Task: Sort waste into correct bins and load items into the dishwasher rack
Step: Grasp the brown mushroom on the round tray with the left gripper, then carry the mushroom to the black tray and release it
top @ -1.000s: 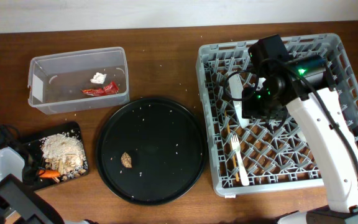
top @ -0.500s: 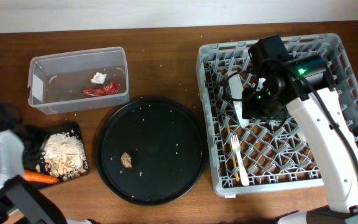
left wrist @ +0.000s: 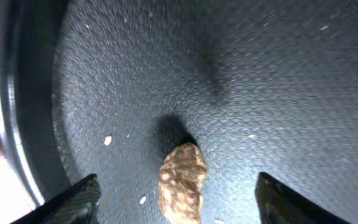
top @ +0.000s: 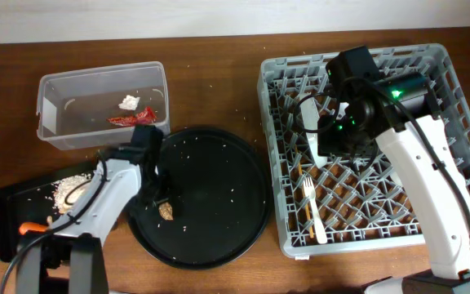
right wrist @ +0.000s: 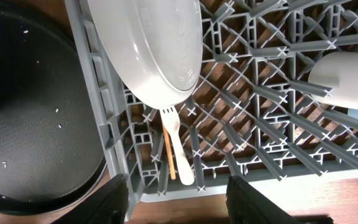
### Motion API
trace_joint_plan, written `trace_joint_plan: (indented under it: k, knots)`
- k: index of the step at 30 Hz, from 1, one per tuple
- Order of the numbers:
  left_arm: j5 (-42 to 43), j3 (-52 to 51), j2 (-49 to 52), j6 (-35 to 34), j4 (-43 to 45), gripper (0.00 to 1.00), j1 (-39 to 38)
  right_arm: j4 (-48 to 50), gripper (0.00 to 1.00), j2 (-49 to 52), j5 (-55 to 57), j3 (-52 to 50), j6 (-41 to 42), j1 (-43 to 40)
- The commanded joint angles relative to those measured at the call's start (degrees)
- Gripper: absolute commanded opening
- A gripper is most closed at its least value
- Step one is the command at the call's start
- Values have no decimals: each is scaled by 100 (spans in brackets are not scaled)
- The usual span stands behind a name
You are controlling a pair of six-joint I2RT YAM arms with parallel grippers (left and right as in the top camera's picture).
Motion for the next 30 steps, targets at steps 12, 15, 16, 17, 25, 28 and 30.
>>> trace_joint_plan:
  k: [12, 15, 16, 17, 25, 28, 30]
  knots:
    - [133, -649, -114, -17, 706, 14, 13, -61, 54, -81, 50, 59, 33, -17]
    - [129, -103, -184, 284, 256, 13, 243, -70, 55, -81, 50, 59, 33, -17]
    - [129, 345, -271, 485, -125, 14, 487, -70, 55, -81, 50, 59, 33, -17]
    - [122, 719, -365, 610, -387, 13, 785, -70, 55, -81, 50, 59, 33, -17]
    - [-435, 1287, -498, 240, 203, 13, 3624, -74, 55, -81, 48, 59, 35, -17]
    - [-435, 1287, -444, 223, 549, 13, 4304, -76, 55, -81, 48, 59, 35, -15]
    - [-608, 1285, -306, 223, 769, 13, 4616, -96, 55, -81, 48, 59, 35, -15]
